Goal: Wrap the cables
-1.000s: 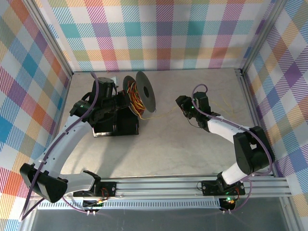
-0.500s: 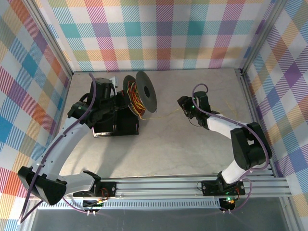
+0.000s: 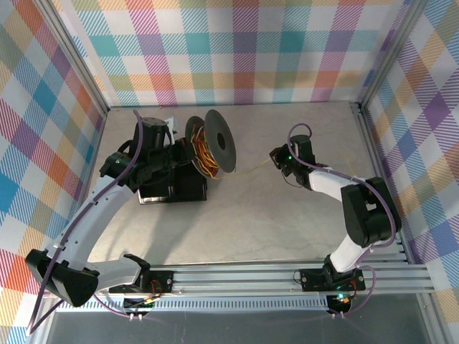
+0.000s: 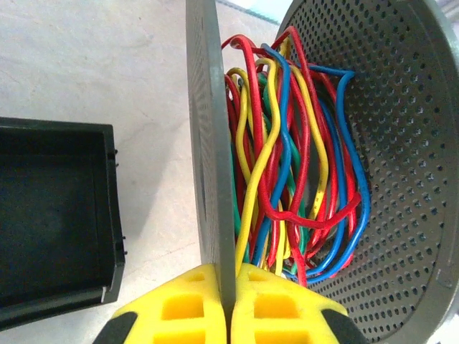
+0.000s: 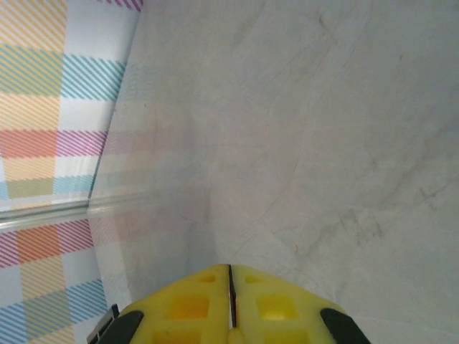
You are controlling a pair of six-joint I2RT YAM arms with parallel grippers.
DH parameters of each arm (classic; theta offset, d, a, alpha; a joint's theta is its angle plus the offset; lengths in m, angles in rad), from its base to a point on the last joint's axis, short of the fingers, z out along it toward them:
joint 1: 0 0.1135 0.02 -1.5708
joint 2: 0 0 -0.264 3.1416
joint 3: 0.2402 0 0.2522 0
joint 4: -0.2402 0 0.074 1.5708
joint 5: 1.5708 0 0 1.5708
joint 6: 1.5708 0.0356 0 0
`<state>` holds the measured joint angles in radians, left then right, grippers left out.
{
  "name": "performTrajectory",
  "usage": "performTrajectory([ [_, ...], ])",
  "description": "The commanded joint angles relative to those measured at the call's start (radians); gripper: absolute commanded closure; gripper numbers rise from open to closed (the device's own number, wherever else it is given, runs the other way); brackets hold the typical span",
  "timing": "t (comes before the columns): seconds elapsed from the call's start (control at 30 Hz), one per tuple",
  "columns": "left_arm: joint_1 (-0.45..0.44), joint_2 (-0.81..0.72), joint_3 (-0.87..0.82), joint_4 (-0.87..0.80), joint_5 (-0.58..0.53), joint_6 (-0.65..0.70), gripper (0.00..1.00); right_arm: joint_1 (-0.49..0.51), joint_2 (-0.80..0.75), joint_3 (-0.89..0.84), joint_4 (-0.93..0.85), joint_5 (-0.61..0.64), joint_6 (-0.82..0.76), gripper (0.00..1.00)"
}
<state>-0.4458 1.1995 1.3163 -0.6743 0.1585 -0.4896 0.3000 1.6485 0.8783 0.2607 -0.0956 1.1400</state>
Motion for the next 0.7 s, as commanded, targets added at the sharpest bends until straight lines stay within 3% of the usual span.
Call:
performTrajectory([
  [0.0,-0.018,-0.063,0.013,0.047,0.091,0.078,1.00,-0.065,0.016,0.076,-0.035,-0.029,-0.056,1.00],
  [0.3,-0.135,-0.084,-0.047,0.044,0.192,0.137,1.00,-0.134,0.256,0.376,-0.099,-0.217,-0.109,1.00],
  [0.5,-0.230,-0.061,-0.077,0.016,0.152,0.171,1.00,-0.141,0.362,0.556,-0.097,-0.349,-0.113,1.00],
  [0.67,-0.296,0.005,-0.074,-0.049,0.033,0.200,1.00,-0.141,0.351,0.661,-0.104,-0.444,-0.148,1.00],
])
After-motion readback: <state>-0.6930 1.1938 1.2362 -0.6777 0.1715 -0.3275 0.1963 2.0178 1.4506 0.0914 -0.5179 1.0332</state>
